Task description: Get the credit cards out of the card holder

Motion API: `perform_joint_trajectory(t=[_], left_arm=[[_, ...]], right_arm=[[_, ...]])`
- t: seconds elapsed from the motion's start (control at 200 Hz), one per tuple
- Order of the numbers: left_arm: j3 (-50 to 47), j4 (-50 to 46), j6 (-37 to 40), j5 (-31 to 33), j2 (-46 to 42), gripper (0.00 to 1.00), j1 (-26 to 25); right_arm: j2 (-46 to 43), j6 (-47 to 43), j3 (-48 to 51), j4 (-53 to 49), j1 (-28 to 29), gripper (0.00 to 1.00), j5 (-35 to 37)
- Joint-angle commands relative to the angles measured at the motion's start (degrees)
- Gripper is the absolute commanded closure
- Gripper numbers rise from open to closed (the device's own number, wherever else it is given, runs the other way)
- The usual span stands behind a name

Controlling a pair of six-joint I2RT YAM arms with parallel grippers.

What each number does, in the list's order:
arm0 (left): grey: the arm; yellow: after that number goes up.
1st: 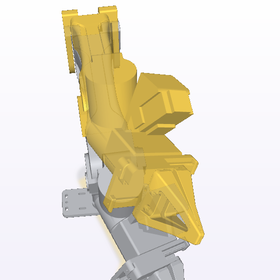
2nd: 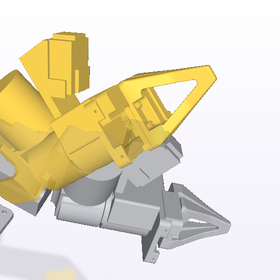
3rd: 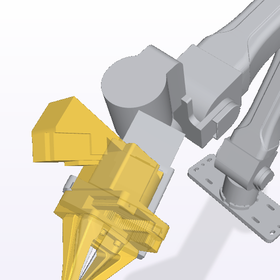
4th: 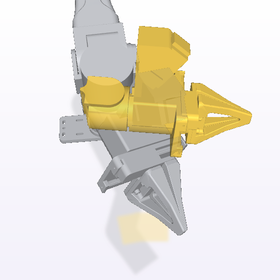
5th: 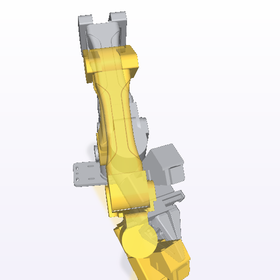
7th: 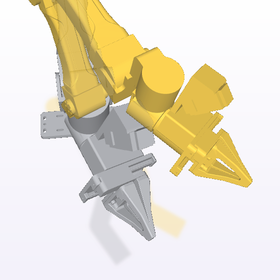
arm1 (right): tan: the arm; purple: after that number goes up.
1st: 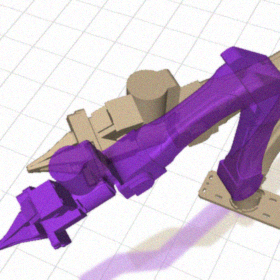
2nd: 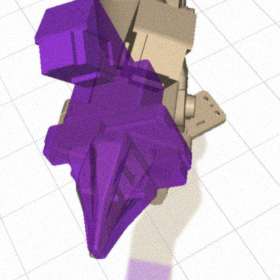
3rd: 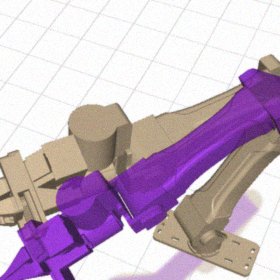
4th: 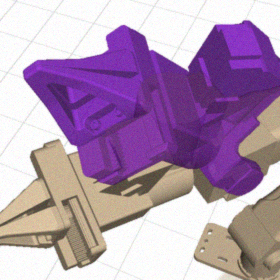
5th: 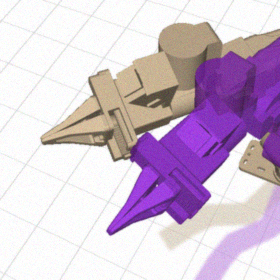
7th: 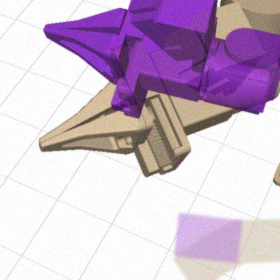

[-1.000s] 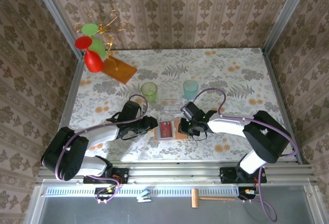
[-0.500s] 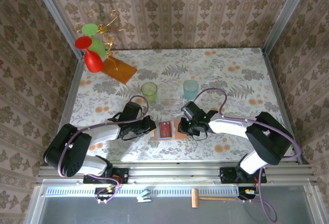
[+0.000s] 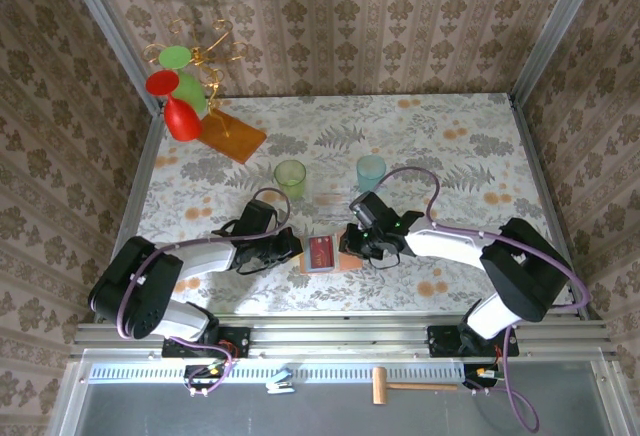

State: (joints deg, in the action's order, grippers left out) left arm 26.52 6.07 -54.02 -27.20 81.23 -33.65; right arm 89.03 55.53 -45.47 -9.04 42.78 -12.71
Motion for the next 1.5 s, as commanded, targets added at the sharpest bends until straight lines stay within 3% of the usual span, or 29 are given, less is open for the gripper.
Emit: perform_joint_trajectory(t=[0.0, 0.485, 0.955, 1.215, 1.495], left_arm=[[0.06, -0.85, 1.64, 0.31, 0.94, 1.0, 0.25], [1.07, -2.12, 2.05, 0.05, 1.78, 1.0, 0.34], [6.47, -8.81, 3.3, 0.8, -3.79, 1.0, 0.74], [11.51, -10.17, 3.15, 0.76, -2.45, 0.99, -3.28], [11.74, -5.39, 0.63, 0.75, 2.75, 1.0, -7.96]], right_arm=[[2.38, -1.15, -2.0, 0.74, 0.25, 0.86, -1.42], [11.92, -1.26, 0.74, 1.85, -0.53, 0.9, -0.42], [7.51, -1.91, -0.21, -1.19, -0.53, 0.9, -0.12], [5.24, -1.91, -1.19, -2.56, -0.52, 0.9, 0.05], [2.77, -2.54, -2.55, -3.68, -0.51, 0.89, -0.13]])
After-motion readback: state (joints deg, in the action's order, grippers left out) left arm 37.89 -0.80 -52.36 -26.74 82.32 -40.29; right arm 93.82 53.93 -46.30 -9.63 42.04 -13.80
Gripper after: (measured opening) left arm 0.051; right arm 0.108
